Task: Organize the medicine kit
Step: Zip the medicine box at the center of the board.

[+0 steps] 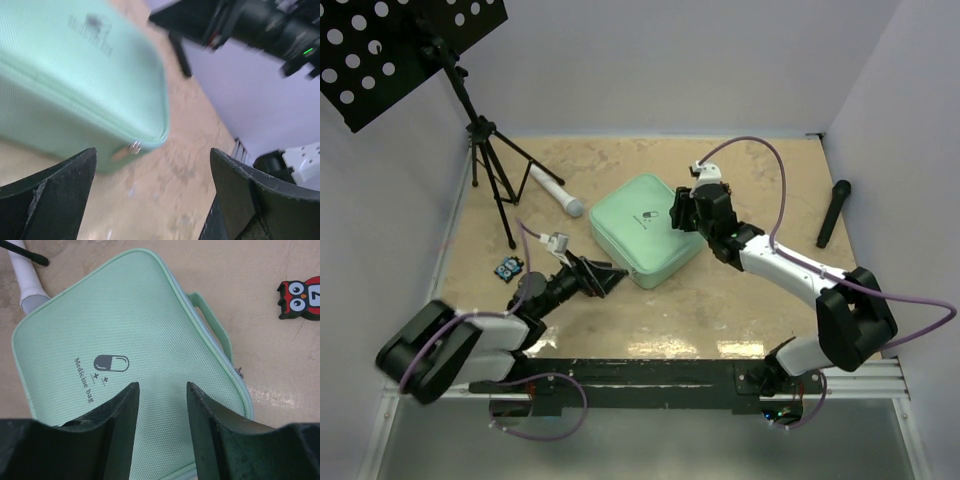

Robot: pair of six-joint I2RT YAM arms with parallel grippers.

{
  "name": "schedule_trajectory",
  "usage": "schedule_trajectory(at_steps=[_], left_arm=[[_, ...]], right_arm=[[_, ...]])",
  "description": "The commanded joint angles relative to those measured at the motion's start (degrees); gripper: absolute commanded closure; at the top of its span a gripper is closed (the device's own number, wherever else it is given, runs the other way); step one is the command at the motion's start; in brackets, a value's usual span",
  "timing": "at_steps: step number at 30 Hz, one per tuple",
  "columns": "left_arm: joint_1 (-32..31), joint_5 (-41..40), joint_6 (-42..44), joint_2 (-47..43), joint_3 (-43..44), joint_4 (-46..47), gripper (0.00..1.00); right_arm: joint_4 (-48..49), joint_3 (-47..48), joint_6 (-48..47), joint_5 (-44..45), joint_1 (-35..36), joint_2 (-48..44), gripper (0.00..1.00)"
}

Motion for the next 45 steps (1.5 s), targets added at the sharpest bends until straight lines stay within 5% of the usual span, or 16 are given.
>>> schedule_trajectory(at_steps=[1,4,7,13,15,20,26,29,33,35,40,45], left_arm=[[-2.4,-11.8,13.1,-20.2,6.7,-18.5,0.0],[-3.3,-22.7,16.5,-24.6,19.1,-45.7,0.0],[-3.1,-26.1,13.5,-22.3,25.0,-56.4,0.0],[-2.5,-21.3,-0.2,-27.0,10.4,-26.9,0.0],[-1.2,-20.4,-7.1,-26.7,8.7,-24.6,0.0],[6.1,-0.2,2.1,-18.8,19.3,-37.8,0.04],[5.0,8.1,7.2,-15.6,11.3,-19.0,0.15],[3.9,13.1,5.2,-9.2,9.6,-8.2,0.3],[3.9,15.3,2.7,-1.2,8.6,1.5,0.45],[3.9,13.6,0.9,-0.2,5.1,10.9,0.45],[3.6,13.3,1.8,3.6,3.2,17.0,0.45],[3.4,11.3,-0.4,16.1,1.8,36.2,0.42]], right_arm=[[2.0,-0.3,-1.1,1.4,-0.1,-2.7,0.53],[2.0,-0.1,-0.9,1.5,-0.1,-2.9,0.54],[1.9,0.1,-0.8,1.7,-0.1,-3.3,0.54],[1.0,0.7,-1.2,2.3,0.0,-4.3,0.55],[1.1,0.7,-1.1,2.4,-0.1,-4.4,0.55],[1.0,0.4,-1.0,2.7,-0.1,-4.9,0.56],[1.8,0.0,-1.2,0.3,-0.1,-4.2,0.58],[1.9,0.3,-1.3,-1.2,-0.1,-3.6,0.59],[2.0,0.6,-1.8,-2.8,-0.1,-3.0,0.61],[2.2,0.4,-1.8,-3.6,0.0,-3.0,0.61],[3.3,-0.4,-1.7,-5.4,0.1,-2.8,0.61],[3.9,-0.4,-1.7,-6.5,0.1,-1.4,0.61]])
